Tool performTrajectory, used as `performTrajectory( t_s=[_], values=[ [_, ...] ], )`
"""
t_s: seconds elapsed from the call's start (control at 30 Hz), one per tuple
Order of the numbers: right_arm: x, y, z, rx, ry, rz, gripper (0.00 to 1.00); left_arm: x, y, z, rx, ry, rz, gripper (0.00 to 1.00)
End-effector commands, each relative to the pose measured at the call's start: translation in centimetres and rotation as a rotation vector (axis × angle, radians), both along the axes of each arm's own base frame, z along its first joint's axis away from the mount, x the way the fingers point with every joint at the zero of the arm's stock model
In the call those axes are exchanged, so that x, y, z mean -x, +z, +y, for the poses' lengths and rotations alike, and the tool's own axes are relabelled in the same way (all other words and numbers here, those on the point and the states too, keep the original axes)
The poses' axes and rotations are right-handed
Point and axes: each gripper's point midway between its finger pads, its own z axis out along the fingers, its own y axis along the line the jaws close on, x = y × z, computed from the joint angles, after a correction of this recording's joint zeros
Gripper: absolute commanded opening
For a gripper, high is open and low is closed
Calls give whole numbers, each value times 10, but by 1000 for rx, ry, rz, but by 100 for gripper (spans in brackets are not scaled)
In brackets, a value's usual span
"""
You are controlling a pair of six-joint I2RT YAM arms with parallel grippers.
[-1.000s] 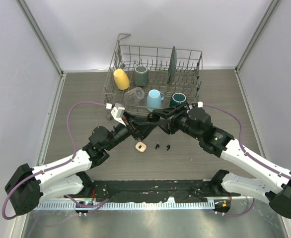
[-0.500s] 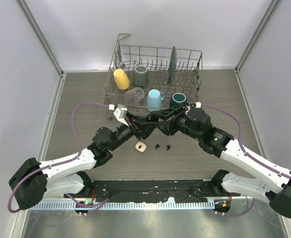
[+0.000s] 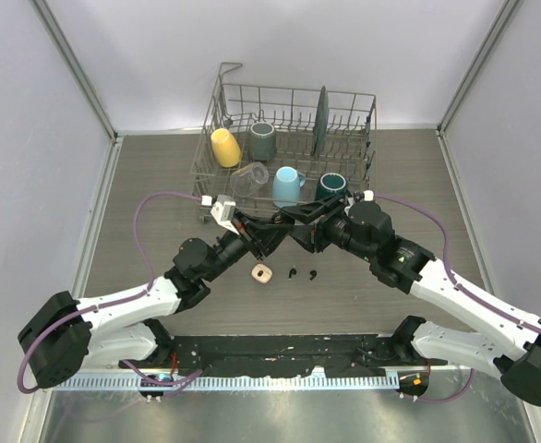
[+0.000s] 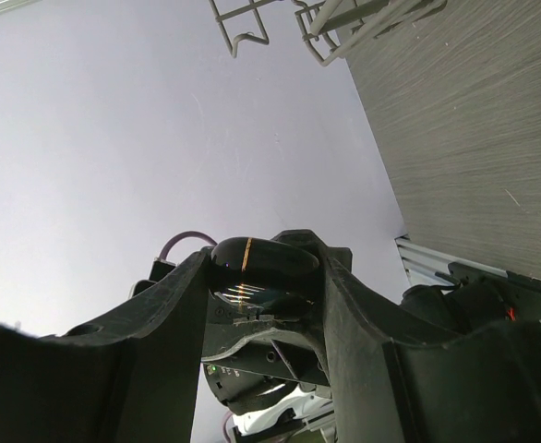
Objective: Insert the wireless bluetooth earbuds into the charging case
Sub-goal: Pick up the charging case at the center of the board.
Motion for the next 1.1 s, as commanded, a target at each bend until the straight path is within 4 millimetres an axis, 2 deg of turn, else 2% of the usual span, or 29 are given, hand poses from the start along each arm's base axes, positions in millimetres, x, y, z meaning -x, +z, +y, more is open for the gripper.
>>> performTrajectory(
  t_s=[0.0, 0.13, 0.2, 0.23, 0.43, 0.63, 0.73, 0.77, 0.87, 0.93, 1.0, 1.03, 1.07],
  values=[
    [5, 23, 1, -63, 15, -45, 1, 0, 19, 3, 61, 17, -46, 2],
    [7, 19, 0, -59, 18, -42, 1, 0, 18, 4, 63, 24, -42, 0],
    [7, 19, -1, -58, 15, -40, 1, -1, 18, 4, 66, 26, -40, 8],
    [7, 18, -2, -55, 14, -41, 1, -1, 19, 4, 69, 26, -41, 18],
    [7, 19, -1, -58, 15, -42, 1, -1, 20, 4, 82, 21, -39, 40],
    [8, 18, 1, -61, 22, -38, 1, -5, 21, 3, 100, 37, -27, 45],
    [8, 18, 0, -63, 22, -38, 1, -5, 20, 1, 101, 29, -23, 36],
    [8, 17, 0, -62, 22, -37, 1, -4, 20, 1, 101, 27, -23, 26],
    [8, 18, 1, -66, 25, -40, 1, -4, 18, 0, 95, 25, -20, 11],
    [9, 19, 1, -71, 30, -50, 1, -4, 18, 1, 89, 27, -24, 5],
    [10, 21, 3, -57, 47, -88, 15, 2, 17, -2, 77, -6, -35, 0],
    [12, 25, 4, -51, 67, -121, 29, 4, 17, -2, 67, -16, -43, 0],
    [12, 31, 4, -42, 74, -156, 37, 6, 16, -2, 58, -22, -47, 0]
  ],
)
